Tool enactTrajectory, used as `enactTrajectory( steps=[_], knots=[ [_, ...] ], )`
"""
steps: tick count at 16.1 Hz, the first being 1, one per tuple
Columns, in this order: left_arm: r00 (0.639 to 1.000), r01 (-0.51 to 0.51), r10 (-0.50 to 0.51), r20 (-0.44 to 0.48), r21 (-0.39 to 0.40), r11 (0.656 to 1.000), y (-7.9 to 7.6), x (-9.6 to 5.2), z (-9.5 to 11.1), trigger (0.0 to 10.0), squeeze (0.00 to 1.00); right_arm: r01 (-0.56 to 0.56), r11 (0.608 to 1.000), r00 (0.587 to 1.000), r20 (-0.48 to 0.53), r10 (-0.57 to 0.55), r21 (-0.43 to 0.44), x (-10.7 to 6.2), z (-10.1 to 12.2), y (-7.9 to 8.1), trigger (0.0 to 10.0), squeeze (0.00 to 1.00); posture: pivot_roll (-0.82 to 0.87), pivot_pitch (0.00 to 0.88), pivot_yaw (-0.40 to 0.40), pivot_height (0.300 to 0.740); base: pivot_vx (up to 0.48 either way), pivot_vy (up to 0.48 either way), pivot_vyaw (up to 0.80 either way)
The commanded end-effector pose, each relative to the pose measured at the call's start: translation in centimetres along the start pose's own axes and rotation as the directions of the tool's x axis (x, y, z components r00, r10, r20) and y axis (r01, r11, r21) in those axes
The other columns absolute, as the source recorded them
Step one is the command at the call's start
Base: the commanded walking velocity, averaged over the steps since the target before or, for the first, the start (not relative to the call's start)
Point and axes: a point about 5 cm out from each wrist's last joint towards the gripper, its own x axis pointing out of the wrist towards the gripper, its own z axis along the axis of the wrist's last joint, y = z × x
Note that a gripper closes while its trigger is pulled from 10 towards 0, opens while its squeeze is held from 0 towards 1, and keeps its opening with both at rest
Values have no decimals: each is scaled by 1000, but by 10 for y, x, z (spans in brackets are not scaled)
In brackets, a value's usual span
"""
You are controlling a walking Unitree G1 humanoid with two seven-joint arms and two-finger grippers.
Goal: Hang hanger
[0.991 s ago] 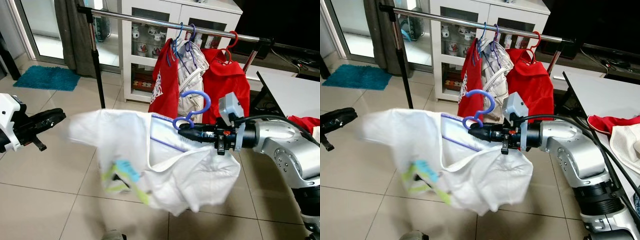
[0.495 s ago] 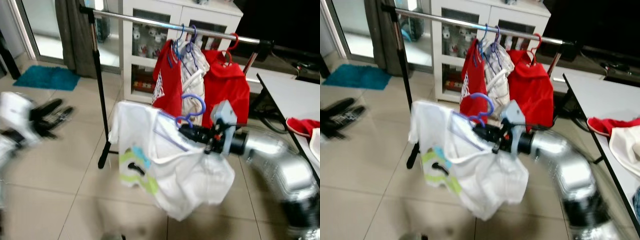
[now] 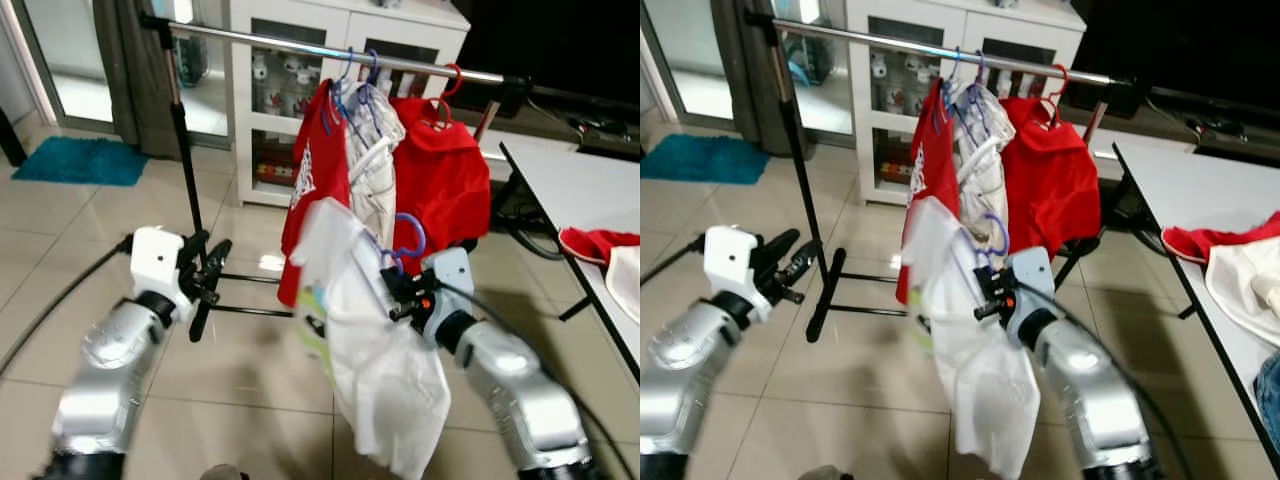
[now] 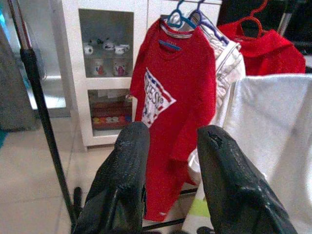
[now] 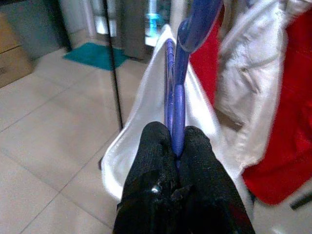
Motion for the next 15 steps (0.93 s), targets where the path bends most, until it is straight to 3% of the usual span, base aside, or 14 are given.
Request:
enactTrajectory(
  steps=[1,3,5,7,9,15],
  knots=[
    [1000,7,-5,-25,51,999,-10,2,-1,10000,0,16,999,999,45,-17,28,-2,5,-4,10000,0,-74,0,-76,740,0,0,0],
    [1000,0,1,-27,48,999,-13,1,-3,10000,0,6,1000,999,36,-7,29,-3,3,-4,10000,0,-73,0,-76,740,0,0,0],
    [1000,-11,12,-24,28,1000,-15,-1,-3,10000,0,-53,998,998,29,54,-32,1,5,2,10000,0,-68,0,-66,740,122,0,800],
    [1000,-4,4,-27,26,1000,-17,-4,-1,10000,0,-93,995,995,45,94,-30,5,8,9,10000,0,-59,0,-65,740,278,0,800],
    [998,-40,41,-42,22,999,-13,-14,-5,10000,0,-148,988,988,49,149,-34,8,8,19,10000,0,-47,0,-91,740,379,0,800],
    [999,-16,17,-31,32,999,-18,-13,3,10000,0,-168,984,981,86,172,-57,16,19,26,10000,0,-27,0,-96,740,427,0,667]
  ],
)
